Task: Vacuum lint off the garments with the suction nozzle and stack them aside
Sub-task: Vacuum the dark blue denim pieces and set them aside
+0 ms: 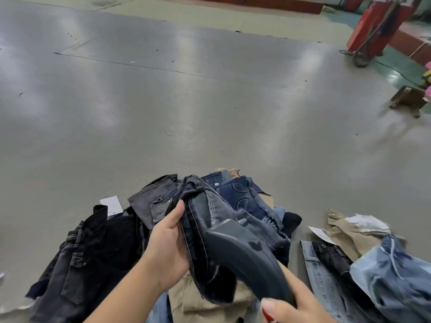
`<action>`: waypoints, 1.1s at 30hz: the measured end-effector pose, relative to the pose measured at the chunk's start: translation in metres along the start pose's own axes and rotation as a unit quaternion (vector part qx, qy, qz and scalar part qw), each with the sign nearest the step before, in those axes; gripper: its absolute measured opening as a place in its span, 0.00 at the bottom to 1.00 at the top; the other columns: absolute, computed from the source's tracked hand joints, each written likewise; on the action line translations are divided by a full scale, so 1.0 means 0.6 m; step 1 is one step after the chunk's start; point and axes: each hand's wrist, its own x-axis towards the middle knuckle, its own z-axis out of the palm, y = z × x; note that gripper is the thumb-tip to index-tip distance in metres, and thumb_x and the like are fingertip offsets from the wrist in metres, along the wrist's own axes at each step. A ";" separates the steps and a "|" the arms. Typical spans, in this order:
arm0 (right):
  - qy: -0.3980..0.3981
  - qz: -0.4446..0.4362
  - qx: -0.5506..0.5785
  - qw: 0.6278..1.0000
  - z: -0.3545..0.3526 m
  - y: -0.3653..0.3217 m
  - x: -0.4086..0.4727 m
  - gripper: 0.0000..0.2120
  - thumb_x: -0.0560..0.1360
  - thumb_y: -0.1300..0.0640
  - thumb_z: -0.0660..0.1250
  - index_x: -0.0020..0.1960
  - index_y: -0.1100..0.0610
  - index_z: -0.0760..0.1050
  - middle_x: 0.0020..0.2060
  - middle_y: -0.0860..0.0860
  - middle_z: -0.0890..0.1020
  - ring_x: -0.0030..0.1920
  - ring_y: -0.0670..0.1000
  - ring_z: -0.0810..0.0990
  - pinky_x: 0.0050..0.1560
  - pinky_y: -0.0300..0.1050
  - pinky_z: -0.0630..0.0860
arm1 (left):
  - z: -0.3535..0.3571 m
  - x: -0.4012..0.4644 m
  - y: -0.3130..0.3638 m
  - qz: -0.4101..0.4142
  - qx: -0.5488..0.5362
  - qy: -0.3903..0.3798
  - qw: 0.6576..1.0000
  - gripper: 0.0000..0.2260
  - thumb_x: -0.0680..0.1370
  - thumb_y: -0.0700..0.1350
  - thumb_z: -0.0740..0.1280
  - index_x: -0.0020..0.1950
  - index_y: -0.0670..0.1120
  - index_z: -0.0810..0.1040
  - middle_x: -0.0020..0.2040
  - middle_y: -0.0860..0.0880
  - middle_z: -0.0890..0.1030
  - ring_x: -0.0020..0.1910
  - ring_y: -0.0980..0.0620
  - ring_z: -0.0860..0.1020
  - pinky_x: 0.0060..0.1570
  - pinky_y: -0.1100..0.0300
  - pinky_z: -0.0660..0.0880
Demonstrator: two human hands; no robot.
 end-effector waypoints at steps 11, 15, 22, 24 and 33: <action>0.124 0.004 0.103 0.987 -0.038 -0.024 0.010 0.19 0.58 0.56 0.71 0.44 0.64 0.71 0.25 0.68 0.73 0.21 0.61 0.73 0.22 0.46 0.72 | 0.001 -0.016 -0.035 -0.076 0.002 -0.023 0.997 0.25 0.73 0.58 0.60 0.57 0.42 0.83 0.60 0.40 0.80 0.58 0.39 0.80 0.53 0.45 0.76; 0.037 0.010 -0.005 0.999 -0.034 -0.013 0.001 0.27 0.59 0.57 0.71 0.57 0.43 0.75 0.47 0.49 0.86 0.45 0.47 0.85 0.41 0.37 0.78 | 0.004 -0.012 -0.026 -0.059 -0.005 -0.027 0.998 0.25 0.75 0.59 0.57 0.56 0.43 0.83 0.59 0.40 0.81 0.56 0.41 0.81 0.50 0.48 0.78; 0.123 0.022 0.054 0.991 -0.021 -0.019 0.014 0.22 0.55 0.50 0.72 0.48 0.55 0.78 0.28 0.58 0.80 0.26 0.56 0.79 0.25 0.42 0.75 | 0.009 -0.015 -0.039 -0.093 0.014 -0.061 0.994 0.25 0.74 0.59 0.58 0.57 0.43 0.83 0.58 0.42 0.82 0.56 0.42 0.81 0.48 0.48 0.80; 0.211 -0.001 0.100 0.972 -0.033 -0.031 0.016 0.24 0.57 0.55 0.72 0.44 0.70 0.70 0.24 0.66 0.74 0.21 0.60 0.74 0.21 0.45 0.73 | 0.005 -0.011 -0.038 -0.073 0.013 -0.052 0.996 0.23 0.73 0.58 0.60 0.54 0.44 0.84 0.57 0.42 0.82 0.55 0.41 0.82 0.49 0.48 0.78; 0.280 0.018 0.107 0.954 -0.044 -0.027 -0.001 0.07 0.76 0.66 0.60 0.47 0.72 0.70 0.23 0.66 0.72 0.20 0.60 0.72 0.20 0.46 0.73 | -0.079 0.099 -0.056 0.037 0.342 0.210 0.915 0.17 0.80 0.48 0.62 0.67 0.42 0.74 0.64 0.43 0.78 0.61 0.44 0.77 0.57 0.53 0.72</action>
